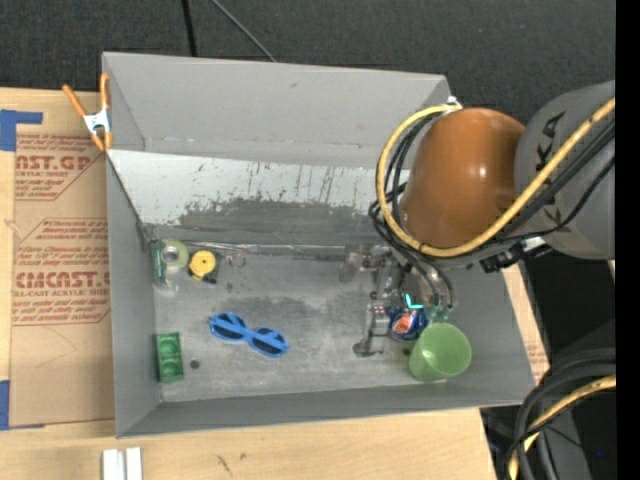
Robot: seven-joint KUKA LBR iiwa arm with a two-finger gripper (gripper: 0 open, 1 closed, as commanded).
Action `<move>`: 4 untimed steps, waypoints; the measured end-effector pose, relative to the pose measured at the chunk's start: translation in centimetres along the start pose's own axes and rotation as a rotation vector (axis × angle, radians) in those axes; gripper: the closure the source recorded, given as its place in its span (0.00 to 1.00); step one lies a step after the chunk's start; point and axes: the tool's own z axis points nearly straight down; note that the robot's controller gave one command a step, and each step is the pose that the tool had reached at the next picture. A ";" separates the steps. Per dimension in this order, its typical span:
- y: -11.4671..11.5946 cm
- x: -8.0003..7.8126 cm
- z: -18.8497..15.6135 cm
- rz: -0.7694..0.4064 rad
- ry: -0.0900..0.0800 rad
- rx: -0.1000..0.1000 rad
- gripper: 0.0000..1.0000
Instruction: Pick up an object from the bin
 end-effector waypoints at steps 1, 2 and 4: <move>-11.3 -2.4 9.8 -0.162 -0.001 0.003 0.00; -13.5 -2.5 11.4 -0.342 -0.007 -0.001 0.00; -16.2 -2.8 13.5 -0.370 -0.010 -0.018 1.00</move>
Offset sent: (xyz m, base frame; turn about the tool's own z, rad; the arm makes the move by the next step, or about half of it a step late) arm 0.0253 -0.1092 -0.0951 -0.1671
